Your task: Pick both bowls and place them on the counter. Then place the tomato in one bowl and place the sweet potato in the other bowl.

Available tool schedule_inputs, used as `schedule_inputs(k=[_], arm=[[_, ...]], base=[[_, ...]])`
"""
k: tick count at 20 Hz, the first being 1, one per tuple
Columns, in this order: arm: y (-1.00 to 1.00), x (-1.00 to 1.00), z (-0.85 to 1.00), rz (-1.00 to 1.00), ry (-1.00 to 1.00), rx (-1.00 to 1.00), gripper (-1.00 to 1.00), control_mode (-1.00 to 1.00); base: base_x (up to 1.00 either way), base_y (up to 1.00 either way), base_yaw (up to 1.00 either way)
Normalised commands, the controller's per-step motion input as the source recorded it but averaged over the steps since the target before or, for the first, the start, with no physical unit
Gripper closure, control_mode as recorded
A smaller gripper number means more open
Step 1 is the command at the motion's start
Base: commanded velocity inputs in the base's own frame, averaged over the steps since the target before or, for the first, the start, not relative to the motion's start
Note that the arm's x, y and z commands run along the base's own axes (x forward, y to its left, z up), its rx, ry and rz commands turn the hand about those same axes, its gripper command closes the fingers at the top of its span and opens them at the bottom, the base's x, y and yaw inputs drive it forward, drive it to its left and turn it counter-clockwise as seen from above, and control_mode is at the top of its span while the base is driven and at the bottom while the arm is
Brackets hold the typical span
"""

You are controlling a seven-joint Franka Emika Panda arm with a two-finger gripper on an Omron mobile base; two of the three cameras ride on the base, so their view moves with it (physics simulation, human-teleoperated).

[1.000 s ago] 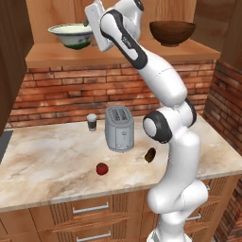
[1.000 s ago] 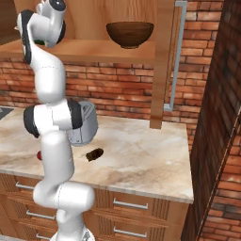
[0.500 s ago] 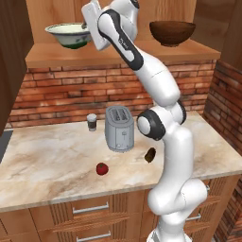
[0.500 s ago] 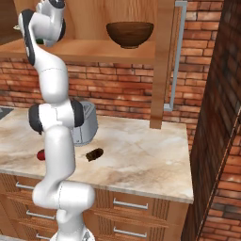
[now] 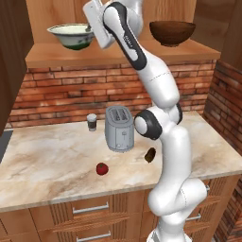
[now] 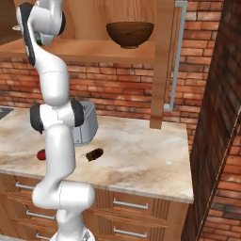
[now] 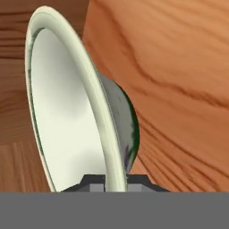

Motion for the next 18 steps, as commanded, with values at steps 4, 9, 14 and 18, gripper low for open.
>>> schedule_inputs(k=[4,9,14,18], arm=[[-0.18,-0.45,-0.1,0.0,0.0,0.06,1.0,-1.0],[-0.24,-0.55,-0.07,0.0,0.0,0.1,1.0,-1.0],[-0.27,-0.61,-0.12,0.0,0.0,0.15,1.0,-1.0],[-0.26,-0.61,-0.17,0.0,0.0,0.14,1.0,-1.0]], base=[[0.0,0.0,0.0],[0.0,0.0,0.0],[0.0,0.0,0.0],[0.0,0.0,0.0]])
